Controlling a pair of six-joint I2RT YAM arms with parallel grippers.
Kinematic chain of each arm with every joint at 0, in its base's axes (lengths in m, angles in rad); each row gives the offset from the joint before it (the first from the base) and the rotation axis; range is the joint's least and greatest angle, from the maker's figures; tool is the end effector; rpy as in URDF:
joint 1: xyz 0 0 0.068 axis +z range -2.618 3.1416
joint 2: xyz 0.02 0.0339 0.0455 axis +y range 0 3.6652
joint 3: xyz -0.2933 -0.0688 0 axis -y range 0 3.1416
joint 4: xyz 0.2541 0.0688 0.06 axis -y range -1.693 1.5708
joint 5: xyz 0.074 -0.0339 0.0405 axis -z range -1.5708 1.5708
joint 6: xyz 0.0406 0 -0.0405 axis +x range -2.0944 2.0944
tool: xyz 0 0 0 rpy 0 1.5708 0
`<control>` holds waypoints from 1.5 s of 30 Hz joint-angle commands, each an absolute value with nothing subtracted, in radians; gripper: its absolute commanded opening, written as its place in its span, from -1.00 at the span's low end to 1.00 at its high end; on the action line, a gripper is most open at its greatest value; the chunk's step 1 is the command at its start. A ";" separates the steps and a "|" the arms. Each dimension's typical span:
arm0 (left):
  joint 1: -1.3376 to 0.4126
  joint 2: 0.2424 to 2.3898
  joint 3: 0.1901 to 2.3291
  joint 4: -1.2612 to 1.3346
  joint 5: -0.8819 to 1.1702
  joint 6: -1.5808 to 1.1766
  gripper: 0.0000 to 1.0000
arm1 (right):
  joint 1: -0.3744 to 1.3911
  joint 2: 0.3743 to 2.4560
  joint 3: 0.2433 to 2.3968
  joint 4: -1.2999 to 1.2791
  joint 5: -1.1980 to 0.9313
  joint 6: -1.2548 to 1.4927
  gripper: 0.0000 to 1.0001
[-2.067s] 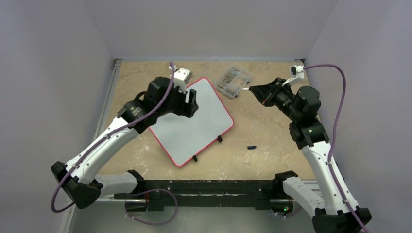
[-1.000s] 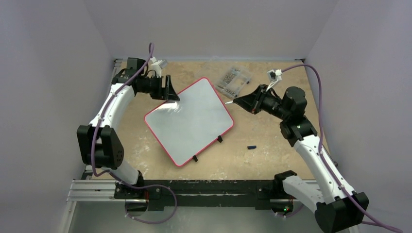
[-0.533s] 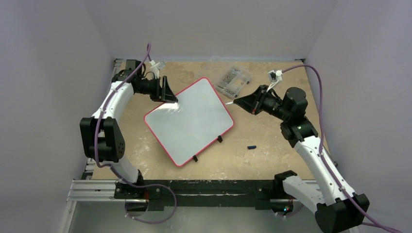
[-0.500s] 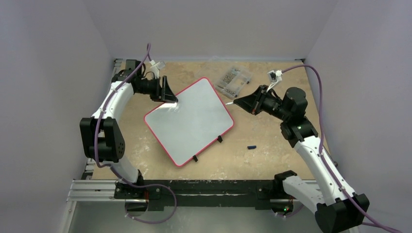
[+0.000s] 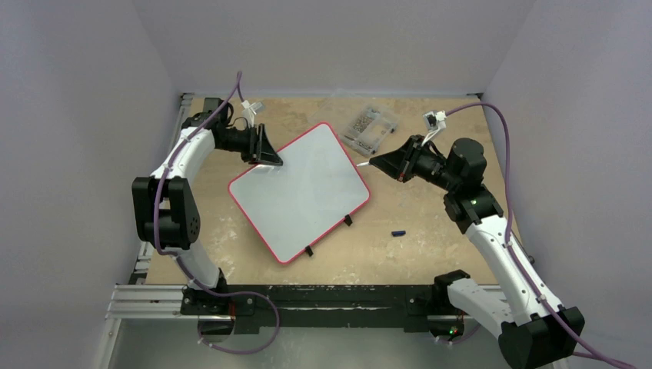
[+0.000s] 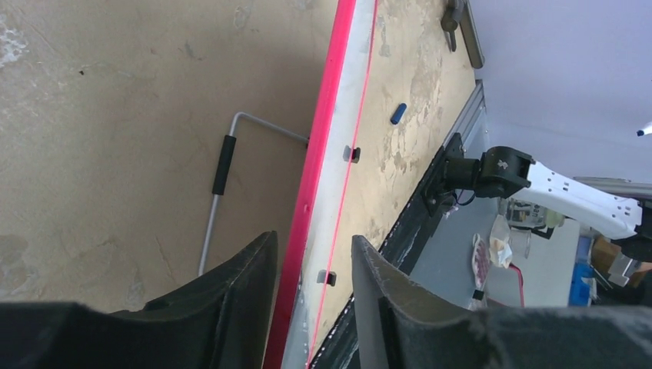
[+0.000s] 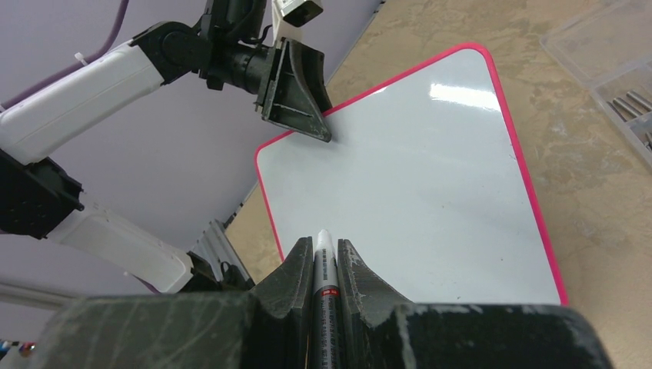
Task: Write a sentence on the whiteboard
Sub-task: Hold the whiteboard on the whiteboard stand, then write a sentence on the whiteboard.
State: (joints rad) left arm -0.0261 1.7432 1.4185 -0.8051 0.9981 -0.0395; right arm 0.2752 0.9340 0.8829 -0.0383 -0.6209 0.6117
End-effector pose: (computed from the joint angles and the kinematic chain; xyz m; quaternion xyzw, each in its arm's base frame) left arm 0.3702 -0.0438 0.2914 0.0989 0.8575 -0.4731 0.1766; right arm 0.1947 0.0795 0.3867 -0.0856 0.7273 0.4793 0.4837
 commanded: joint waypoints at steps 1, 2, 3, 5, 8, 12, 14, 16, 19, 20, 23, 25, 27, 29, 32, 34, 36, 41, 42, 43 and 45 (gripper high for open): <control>-0.026 1.746 1.456 -0.825 1.067 -0.022 -0.30 | 0.281 0.933 0.894 -0.005 -0.647 0.595 -1.00; -0.026 1.746 1.457 -0.824 1.070 -0.023 -0.39 | 0.281 0.933 0.892 -0.006 -0.650 0.595 -1.00; -0.028 1.745 1.459 -0.824 1.075 -0.025 -0.47 | 0.281 0.934 0.889 -0.005 -0.656 0.598 -1.00; -0.031 1.738 1.460 -0.823 1.081 -0.026 -0.68 | 0.281 0.932 0.881 0.030 -0.668 0.604 -1.00; -0.037 1.723 1.457 -0.822 1.063 -0.029 -0.98 | 0.282 0.930 0.871 0.065 -0.690 0.623 -1.00; -0.042 1.707 1.454 -0.811 1.062 -0.039 -1.00 | 0.287 0.942 0.867 0.098 -0.704 0.632 -1.00; -0.049 1.697 1.454 -0.808 1.067 -0.037 -1.00 | 0.296 0.947 0.862 0.123 -0.715 0.634 -1.00; -0.059 1.689 1.453 -0.808 1.063 -0.032 -1.00 | 0.313 0.951 0.853 0.157 -0.726 0.634 -1.00; -0.082 1.674 1.453 -0.813 1.045 -0.014 -1.00 | 0.357 0.960 0.834 0.220 -0.729 0.627 -1.00; -0.087 1.668 1.453 -0.816 1.034 -0.009 -1.00 | 0.373 0.966 0.829 0.238 -0.728 0.623 -1.00; -0.100 1.640 1.444 -0.812 1.008 -0.005 -1.00 | 0.414 0.983 0.803 0.312 -0.734 0.632 -1.00; -0.109 1.617 1.433 -0.799 0.989 -0.004 -1.00 | 0.436 0.987 0.772 0.370 -0.732 0.641 -1.00; -0.118 1.595 1.425 -0.790 0.977 0.018 -1.00 | 0.461 0.988 0.745 0.435 -0.724 0.642 -1.00; -0.127 1.584 1.419 -0.788 0.972 0.033 -1.00 | 0.482 0.992 0.717 0.501 -0.710 0.639 -1.00; -0.143 1.576 1.413 -0.791 0.947 0.047 -1.00 | 0.515 0.996 0.651 0.652 -0.674 0.631 -1.00; -0.156 1.577 1.416 -0.801 0.931 0.057 -1.00 | 0.539 1.006 0.621 0.733 -0.651 0.620 -1.00; -0.166 1.577 1.420 -0.808 0.911 0.061 -1.00 | 0.557 1.030 0.611 0.787 -0.643 0.608 -1.00; -0.179 1.570 1.429 -0.819 0.867 0.055 -1.00 | 0.605 1.094 0.599 0.900 -0.618 0.584 -1.00; -0.182 1.567 1.430 -0.820 0.859 0.054 -1.00 | 0.618 1.107 0.594 0.923 -0.606 0.580 -1.00; -0.183 1.566 1.430 -0.820 0.851 0.054 -1.00 | 0.631 1.119 0.589 0.948 -0.590 0.576 -1.00; -0.187 1.562 1.431 -0.821 0.838 0.050 -1.00 | 0.663 1.147 0.579 0.989 -0.535 0.574 -1.00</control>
